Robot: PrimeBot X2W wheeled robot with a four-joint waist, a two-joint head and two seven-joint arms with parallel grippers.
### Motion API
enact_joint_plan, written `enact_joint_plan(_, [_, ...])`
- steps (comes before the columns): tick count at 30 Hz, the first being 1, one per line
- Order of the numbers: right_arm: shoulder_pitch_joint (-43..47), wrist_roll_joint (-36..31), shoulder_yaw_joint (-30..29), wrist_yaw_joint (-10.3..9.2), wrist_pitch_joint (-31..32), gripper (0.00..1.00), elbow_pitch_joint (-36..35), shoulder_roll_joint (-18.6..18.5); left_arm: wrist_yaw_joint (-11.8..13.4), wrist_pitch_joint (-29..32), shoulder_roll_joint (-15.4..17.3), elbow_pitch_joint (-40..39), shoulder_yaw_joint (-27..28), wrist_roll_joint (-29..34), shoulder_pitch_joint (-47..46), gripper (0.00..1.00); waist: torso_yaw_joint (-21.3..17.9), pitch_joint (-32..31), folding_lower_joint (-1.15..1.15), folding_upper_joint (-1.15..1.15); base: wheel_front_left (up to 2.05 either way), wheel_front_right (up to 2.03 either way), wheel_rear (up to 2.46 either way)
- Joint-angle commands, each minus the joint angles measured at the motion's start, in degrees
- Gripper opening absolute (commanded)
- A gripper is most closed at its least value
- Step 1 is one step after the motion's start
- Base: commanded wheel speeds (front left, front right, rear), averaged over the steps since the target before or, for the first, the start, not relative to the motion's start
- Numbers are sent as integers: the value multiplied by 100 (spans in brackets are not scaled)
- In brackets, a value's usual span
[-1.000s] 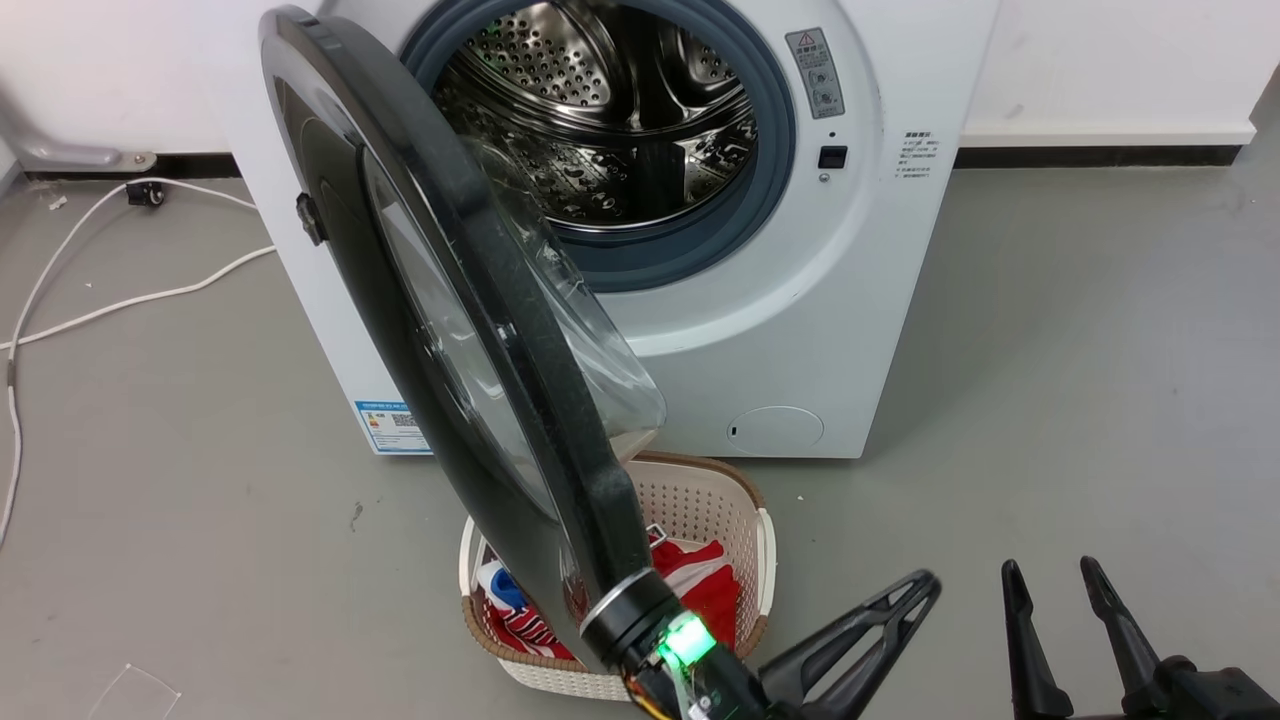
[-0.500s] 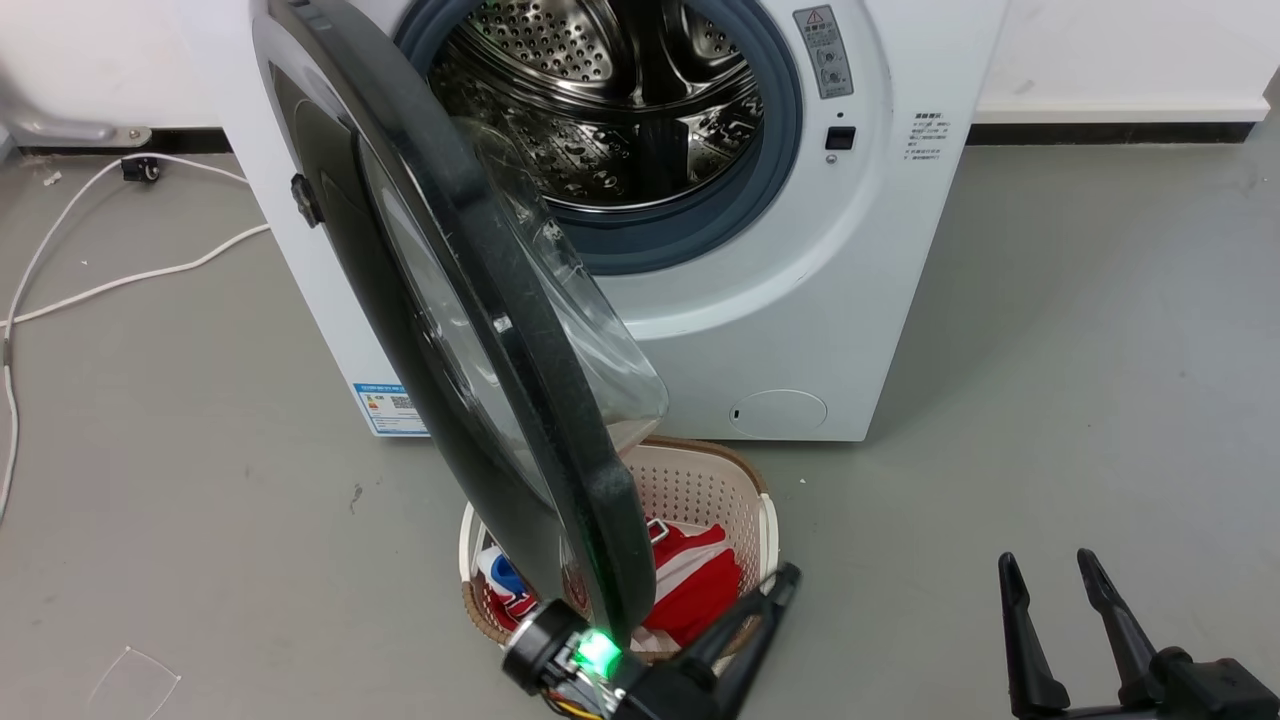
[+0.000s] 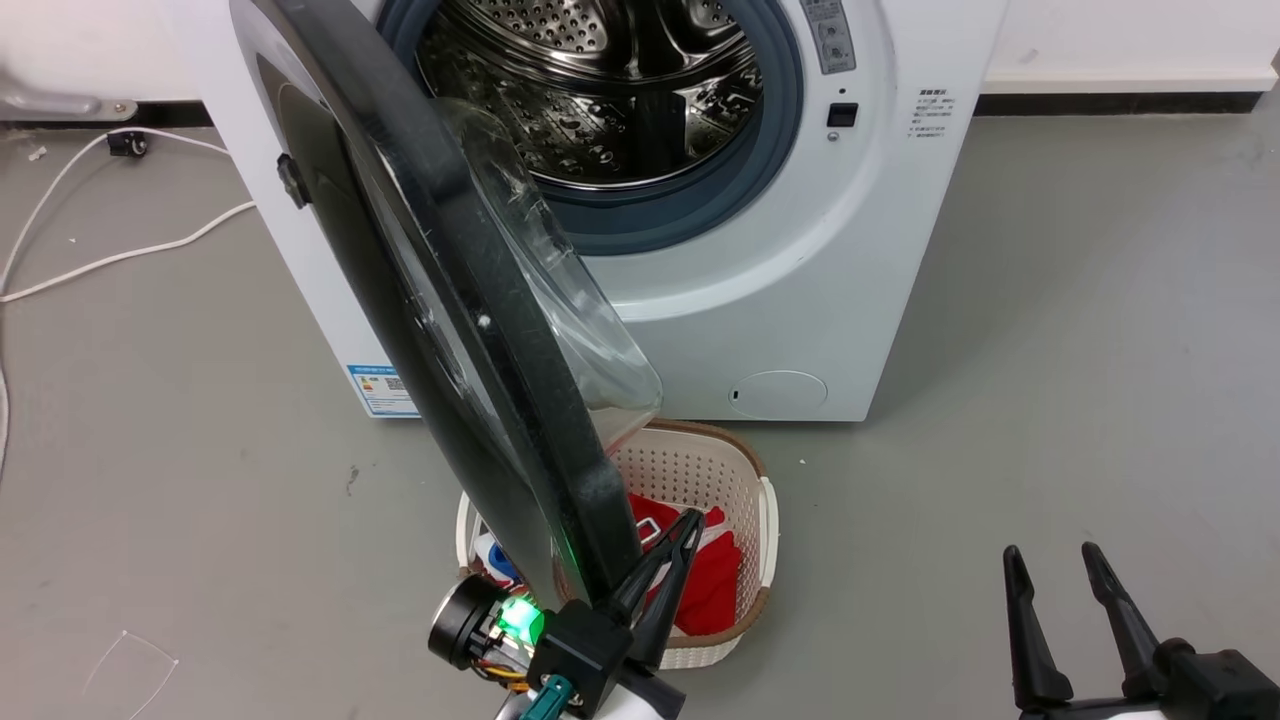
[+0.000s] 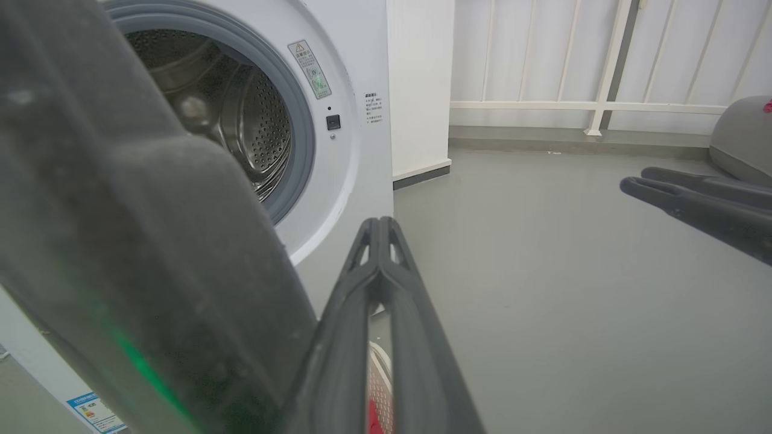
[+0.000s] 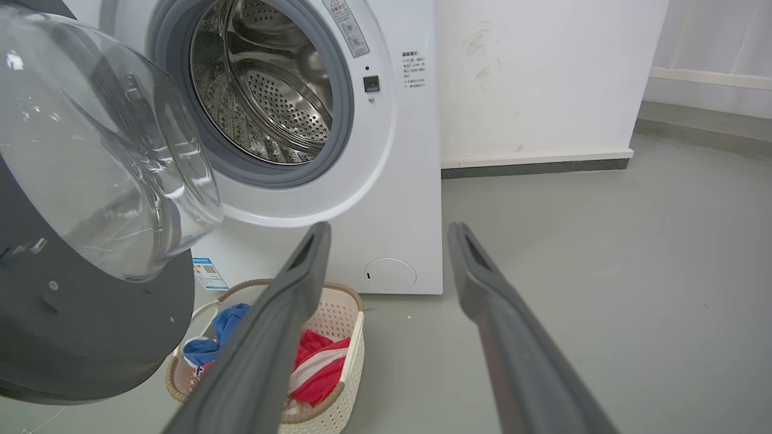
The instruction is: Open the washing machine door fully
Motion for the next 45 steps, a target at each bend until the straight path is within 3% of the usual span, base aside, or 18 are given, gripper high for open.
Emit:
enact_joint_plan(1, [-28, 26, -16, -1, -9, 100, 27, 18, 77, -7, 111, 16, 205, 30, 4, 0, 55, -20, 0, 0, 0, 0, 0])
enact_joint_plan(15, [161, 110, -26, -1, -9, 100, 250, 15, 121, -6, 166, -251, 418, 147, 363, 0, 877, -193, 0, 0, 0, 0, 0])
enact_joint_plan(27, [135, 151, -9, -1, -9, 100, 337, 15, 222, 3, 413, -293, 823, 87, 668, 0, 1419, -186, 0, 0, 0, 0, 0])
enact_joint_plan(45, [-60, 13, -86, -1, -9, 100, 311, 14, 484, 0, 803, -72, 2789, -427, 359, 0, 1656, 263, 0, 0, 0, 0, 0])
